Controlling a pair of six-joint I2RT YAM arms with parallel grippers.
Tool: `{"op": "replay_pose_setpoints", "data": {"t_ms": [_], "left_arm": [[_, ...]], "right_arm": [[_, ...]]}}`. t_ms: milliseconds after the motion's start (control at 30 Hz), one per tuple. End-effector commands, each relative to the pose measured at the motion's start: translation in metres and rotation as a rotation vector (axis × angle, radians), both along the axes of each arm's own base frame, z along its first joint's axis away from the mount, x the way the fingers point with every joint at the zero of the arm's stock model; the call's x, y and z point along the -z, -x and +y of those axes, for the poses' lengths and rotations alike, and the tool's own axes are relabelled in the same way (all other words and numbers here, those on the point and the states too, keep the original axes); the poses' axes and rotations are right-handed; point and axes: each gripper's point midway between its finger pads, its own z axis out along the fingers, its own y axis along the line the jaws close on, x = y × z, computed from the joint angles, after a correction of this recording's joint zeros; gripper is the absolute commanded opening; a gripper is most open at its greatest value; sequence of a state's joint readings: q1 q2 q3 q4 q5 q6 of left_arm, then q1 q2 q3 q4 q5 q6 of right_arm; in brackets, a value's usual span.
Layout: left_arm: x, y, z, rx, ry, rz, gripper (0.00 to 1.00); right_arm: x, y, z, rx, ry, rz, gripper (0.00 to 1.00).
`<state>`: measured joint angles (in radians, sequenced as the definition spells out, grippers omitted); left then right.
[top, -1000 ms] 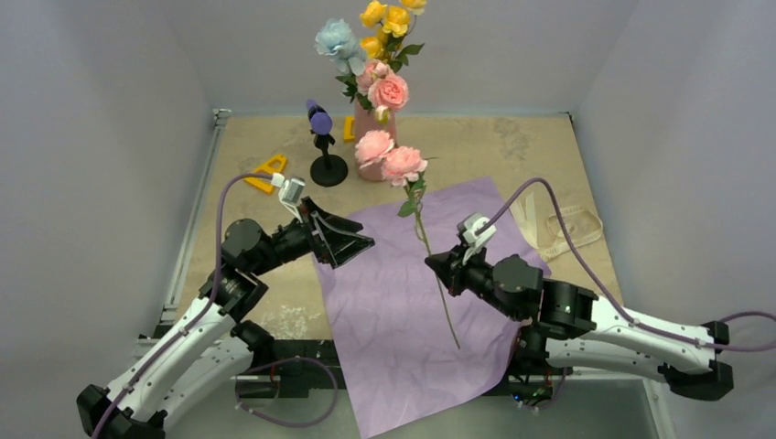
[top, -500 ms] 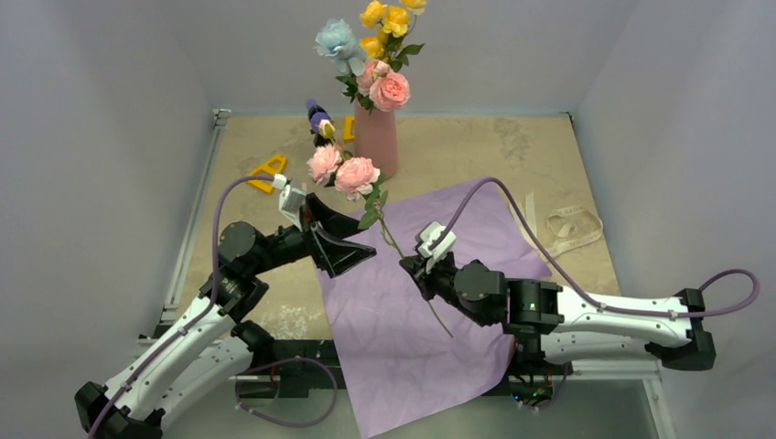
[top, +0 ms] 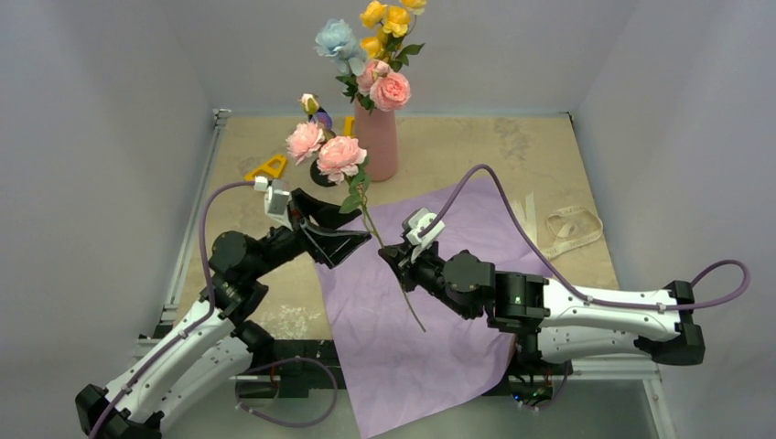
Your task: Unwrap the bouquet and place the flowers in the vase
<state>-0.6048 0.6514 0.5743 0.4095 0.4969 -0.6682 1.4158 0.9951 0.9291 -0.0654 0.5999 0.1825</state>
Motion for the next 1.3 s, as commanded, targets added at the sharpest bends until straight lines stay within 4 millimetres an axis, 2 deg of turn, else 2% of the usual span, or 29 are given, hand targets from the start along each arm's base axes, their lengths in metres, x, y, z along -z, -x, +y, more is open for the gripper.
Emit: {"op": "replay_pose_setpoints", "data": {"t_ms": [0, 167, 267, 500, 533, 733, 800, 867, 1033, 1133, 1267], "left_arm": [[-0.026, -0.004, 0.006, -0.054, 0.059, -0.098, 0.73], [-0.026, -0.007, 0.002, -0.045, 0.048, -0.091, 0.67], [-0.025, -0.011, 0.001, -0.056, 0.043, -0.086, 0.59], [-0.031, -0.012, 0.001, -0.054, 0.066, -0.088, 0.43], [-0.033, -0.011, 0.001, -0.050, 0.071, -0.089, 0.40], [-0.039, -0.007, -0.003, -0.009, 0.085, -0.106, 0.01], [-0.042, -0.006, -0.004, -0.006, 0.084, -0.112, 0.00], [-0.045, -0.005, -0.003, -0.006, 0.083, -0.121, 0.00], [-0.059, -0.005, 0.002, -0.039, 0.073, -0.163, 0.00], [-0.072, -0.008, 0.010, -0.099, 0.050, -0.204, 0.00], [-0.097, -0.015, 0.021, -0.198, -0.012, -0.272, 0.00]], "right_arm": [[-0.037, 0.005, 0.011, -0.029, -0.111, -0.007, 0.00], [-0.037, 0.008, 0.017, -0.058, -0.107, -0.007, 0.00], [-0.044, 0.009, 0.019, -0.069, -0.132, -0.012, 0.00], [-0.043, 0.012, 0.022, -0.092, -0.125, -0.010, 0.00], [-0.042, 0.013, 0.022, -0.094, -0.124, -0.008, 0.00], [-0.041, 0.014, 0.022, -0.098, -0.125, -0.003, 0.00], [-0.041, 0.013, 0.021, -0.094, -0.126, 0.001, 0.00], [-0.040, 0.013, 0.020, -0.084, -0.116, 0.014, 0.11], [-0.043, 0.012, 0.010, -0.059, -0.132, 0.041, 0.51], [-0.050, 0.009, -0.005, -0.021, -0.152, 0.042, 0.60], [-0.067, 0.005, -0.038, 0.032, -0.197, 0.030, 0.65]]}}
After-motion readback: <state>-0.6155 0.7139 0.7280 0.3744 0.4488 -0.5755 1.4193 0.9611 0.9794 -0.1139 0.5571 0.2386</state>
